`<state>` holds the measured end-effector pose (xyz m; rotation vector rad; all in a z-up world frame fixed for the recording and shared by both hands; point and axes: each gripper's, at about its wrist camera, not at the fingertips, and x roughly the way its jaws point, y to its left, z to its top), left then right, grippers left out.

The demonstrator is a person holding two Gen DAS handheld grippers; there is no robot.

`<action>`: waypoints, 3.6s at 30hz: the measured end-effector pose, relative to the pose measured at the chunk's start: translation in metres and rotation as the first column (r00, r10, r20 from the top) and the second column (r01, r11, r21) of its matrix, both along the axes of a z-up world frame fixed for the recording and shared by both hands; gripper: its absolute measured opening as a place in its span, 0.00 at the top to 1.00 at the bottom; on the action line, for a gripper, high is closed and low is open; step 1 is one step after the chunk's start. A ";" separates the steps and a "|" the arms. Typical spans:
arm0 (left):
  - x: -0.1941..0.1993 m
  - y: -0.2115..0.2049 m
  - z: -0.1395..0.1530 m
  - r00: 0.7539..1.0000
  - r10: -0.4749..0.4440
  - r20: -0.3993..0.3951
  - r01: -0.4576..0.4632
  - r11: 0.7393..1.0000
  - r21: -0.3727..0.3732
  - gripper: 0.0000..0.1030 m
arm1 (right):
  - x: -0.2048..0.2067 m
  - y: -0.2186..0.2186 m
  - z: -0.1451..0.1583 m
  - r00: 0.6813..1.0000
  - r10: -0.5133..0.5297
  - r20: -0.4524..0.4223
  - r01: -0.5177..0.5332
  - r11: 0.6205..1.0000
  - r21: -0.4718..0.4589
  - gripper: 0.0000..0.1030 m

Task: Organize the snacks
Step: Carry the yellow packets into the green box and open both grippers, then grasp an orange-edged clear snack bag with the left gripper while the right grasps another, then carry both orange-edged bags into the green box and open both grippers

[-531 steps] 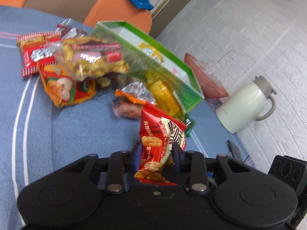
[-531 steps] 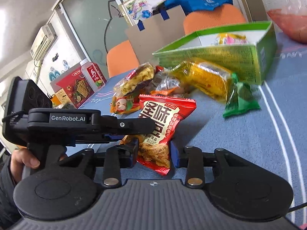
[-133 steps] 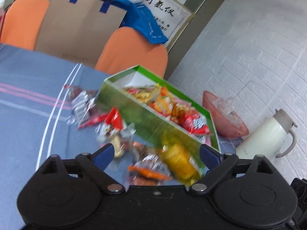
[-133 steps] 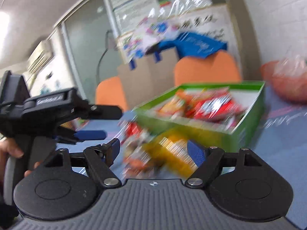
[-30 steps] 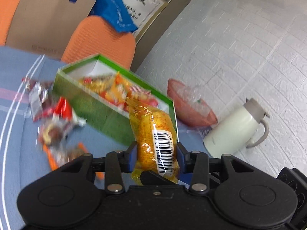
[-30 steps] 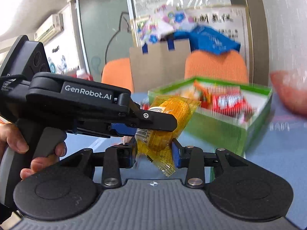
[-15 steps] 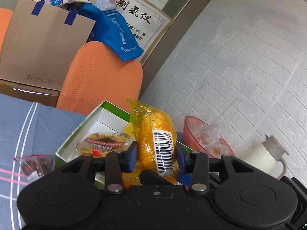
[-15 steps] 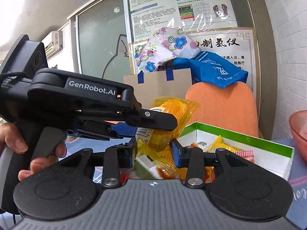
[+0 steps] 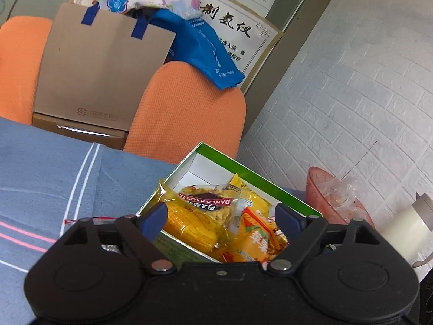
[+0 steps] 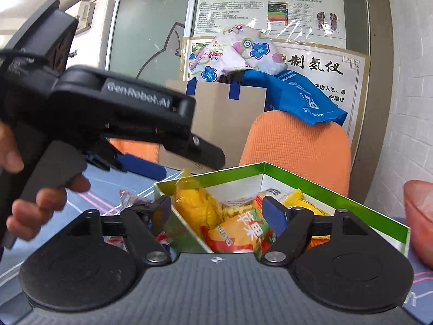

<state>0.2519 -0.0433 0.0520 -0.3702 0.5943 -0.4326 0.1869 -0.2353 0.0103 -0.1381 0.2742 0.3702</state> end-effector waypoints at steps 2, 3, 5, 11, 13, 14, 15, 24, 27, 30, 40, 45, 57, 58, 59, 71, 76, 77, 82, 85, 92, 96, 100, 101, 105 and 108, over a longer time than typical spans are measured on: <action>-0.015 0.002 0.008 1.000 -0.004 0.006 0.004 1.000 0.008 0.00 | -0.015 -0.004 0.007 1.000 -0.001 0.010 0.001 1.000 0.016 0.00; -0.025 0.004 0.011 1.000 -0.007 -0.003 0.007 1.000 0.015 0.00 | -0.023 -0.007 0.011 1.000 -0.001 0.010 0.001 0.999 0.032 0.00; -0.043 0.007 0.012 1.000 -0.012 -0.026 0.013 1.000 0.029 0.00 | -0.041 -0.014 0.017 1.000 0.001 -0.010 0.000 0.997 0.076 0.00; -0.092 0.018 -0.015 0.995 -0.070 -0.066 0.076 0.993 0.095 0.00 | -0.093 -0.031 0.008 0.993 0.039 -0.113 -0.017 0.982 0.186 0.00; -0.098 0.022 -0.030 0.993 -0.068 -0.100 0.077 0.993 0.092 0.00 | -0.108 -0.035 -0.003 0.986 0.038 -0.159 -0.002 0.976 0.219 0.00; -0.098 0.024 -0.037 0.990 -0.071 -0.119 0.081 0.993 0.083 0.00 | -0.115 -0.037 -0.010 0.982 0.038 -0.184 0.006 0.972 0.233 0.00; -0.096 0.025 -0.043 0.987 -0.068 -0.143 0.079 0.994 0.071 0.00 | -0.119 -0.036 -0.017 0.976 0.038 -0.215 0.015 0.970 0.242 0.00; -0.080 0.017 -0.064 0.978 -0.064 -0.200 0.082 0.993 0.081 0.31 | -0.138 -0.016 -0.026 0.960 0.069 -0.273 0.000 0.970 0.245 0.00; -0.085 0.017 -0.069 0.970 -0.121 -0.210 0.132 0.990 0.039 0.33 | -0.140 -0.015 -0.024 0.960 0.076 -0.271 -0.007 0.970 0.244 0.00; -0.097 0.010 -0.069 0.949 -0.226 -0.219 0.237 0.971 0.023 0.33 | -0.138 -0.012 -0.026 0.954 0.081 -0.288 -0.013 0.973 0.232 0.00; -0.138 0.031 -0.047 0.962 -0.233 -0.142 0.225 0.972 -0.070 0.10 | -0.133 -0.007 -0.039 0.939 0.094 -0.332 -0.021 0.976 0.217 0.00; -0.137 0.020 -0.057 0.953 -0.248 -0.176 0.243 0.969 -0.047 0.11 | -0.127 -0.003 -0.046 0.929 0.083 -0.360 -0.005 0.977 0.211 0.00; -0.130 0.036 -0.069 0.947 -0.245 -0.207 0.226 0.967 -0.114 0.00 | -0.116 -0.005 -0.050 0.915 0.092 -0.392 -0.001 0.974 0.227 0.15; -0.129 0.035 -0.069 0.948 -0.244 -0.206 0.224 0.968 -0.117 0.00 | -0.115 -0.005 -0.050 0.914 0.092 -0.394 0.004 0.972 0.234 0.16; -0.128 0.035 -0.070 0.948 -0.242 -0.209 0.222 0.968 -0.116 0.00 | -0.114 -0.005 -0.050 0.914 0.093 -0.395 0.005 0.970 0.241 0.16; -0.130 0.045 -0.074 0.949 -0.220 -0.225 0.183 0.968 -0.171 0.06 | -0.111 0.000 -0.050 0.911 0.120 -0.394 -0.018 0.967 0.254 0.23; -0.130 0.047 -0.077 0.950 -0.218 -0.224 0.177 0.966 -0.188 0.06 | -0.111 0.002 -0.048 0.913 0.117 -0.391 -0.016 0.968 0.251 0.21; -0.130 0.048 -0.077 0.950 -0.218 -0.224 0.176 0.965 -0.192 0.06 | -0.111 0.001 -0.047 0.914 0.116 -0.389 -0.015 0.967 0.253 0.21; -0.125 0.046 -0.078 0.950 -0.216 -0.225 0.176 0.967 -0.183 0.08 | -0.108 0.000 -0.046 0.916 0.113 -0.386 -0.009 0.965 0.262 0.21; -0.125 0.044 -0.081 0.950 -0.215 -0.225 0.176 0.968 -0.178 0.19 | -0.105 0.002 -0.048 0.914 0.114 -0.389 -0.009 0.965 0.263 0.28; -0.131 0.039 -0.074 0.958 -0.213 -0.190 0.183 0.969 -0.165 0.23 | -0.110 0.006 -0.046 0.931 0.091 -0.354 -0.012 0.975 0.220 0.53; -0.129 0.035 -0.056 0.965 -0.222 -0.137 0.197 0.965 -0.174 0.23 | -0.114 0.001 -0.034 0.946 0.082 -0.314 -0.008 0.973 0.229 0.53; -0.115 0.030 -0.033 0.973 -0.220 -0.070 0.204 0.962 -0.179 0.24 | -0.109 -0.002 -0.015 0.967 0.069 -0.244 -0.014 0.975 0.220 0.53; -0.109 0.028 -0.028 0.974 -0.218 -0.056 0.204 0.961 -0.186 0.24 | -0.104 -0.003 -0.010 0.972 0.066 -0.227 -0.015 0.975 0.220 0.53; -0.073 0.019 -0.003 0.975 -0.221 0.006 0.218 0.954 -0.205 0.23 | -0.081 -0.007 0.015 0.989 0.041 -0.142 -0.012 0.980 0.199 0.53; -0.046 0.010 0.013 0.974 -0.218 0.060 0.226 0.955 -0.190 0.23 | -0.055 -0.014 0.031 0.995 0.022 -0.096 -0.002 0.979 0.205 0.53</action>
